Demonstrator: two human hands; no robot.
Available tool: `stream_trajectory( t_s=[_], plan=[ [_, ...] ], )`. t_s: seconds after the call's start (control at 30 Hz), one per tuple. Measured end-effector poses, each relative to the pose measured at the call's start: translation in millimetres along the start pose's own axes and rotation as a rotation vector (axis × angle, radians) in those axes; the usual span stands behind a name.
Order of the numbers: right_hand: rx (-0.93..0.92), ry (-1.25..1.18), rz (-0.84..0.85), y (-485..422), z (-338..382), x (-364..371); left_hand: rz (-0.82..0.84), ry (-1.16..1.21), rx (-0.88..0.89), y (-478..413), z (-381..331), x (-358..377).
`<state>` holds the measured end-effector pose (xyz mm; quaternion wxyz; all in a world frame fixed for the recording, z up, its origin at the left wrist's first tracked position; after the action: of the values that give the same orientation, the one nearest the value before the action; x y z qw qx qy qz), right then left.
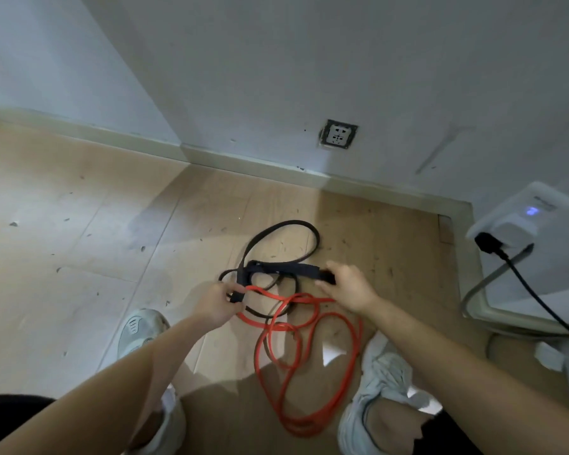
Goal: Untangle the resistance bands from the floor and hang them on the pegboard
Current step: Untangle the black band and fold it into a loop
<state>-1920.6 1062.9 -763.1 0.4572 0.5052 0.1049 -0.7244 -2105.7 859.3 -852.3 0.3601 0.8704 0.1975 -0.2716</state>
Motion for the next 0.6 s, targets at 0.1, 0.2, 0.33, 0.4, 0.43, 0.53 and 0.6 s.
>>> stream_trajectory(
  t_s=[0.1,0.2,0.33,0.4,0.43,0.53,0.6],
  plan=[
    [-0.080,-0.108,-0.152,-5,35,-64,-0.121,0.027,0.033,7,-15,-37],
    [-0.171,-0.143,-0.263,-6,69,-119,-0.243,0.106,0.040,14,-31,-87],
    [-0.240,-0.199,-0.388,1,103,-181,-0.388,0.223,0.094,25,-64,-156],
    [-0.261,-0.209,-0.431,5,118,-207,-0.429,0.224,0.145,32,-83,-183],
    [-0.266,-0.217,-0.441,8,125,-219,-0.443,0.205,0.180,36,-93,-194],
    [-0.277,-0.287,-0.474,19,145,-254,-0.483,0.091,0.302,54,-128,-226],
    [-0.288,-0.347,-0.514,28,159,-279,-0.501,0.008,0.352,65,-151,-249]
  ],
)
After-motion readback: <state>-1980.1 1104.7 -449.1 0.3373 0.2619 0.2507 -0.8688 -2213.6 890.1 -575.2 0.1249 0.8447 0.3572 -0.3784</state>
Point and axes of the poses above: each hand's wrist, its own y-axis away from the middle knuckle, its own x-axis out of the palm, z = x × y, the point moved 9 cm from there along -y, towards the middle knuckle, and after that the axes turned 2 degrees about -x, right-handed, at the moved point
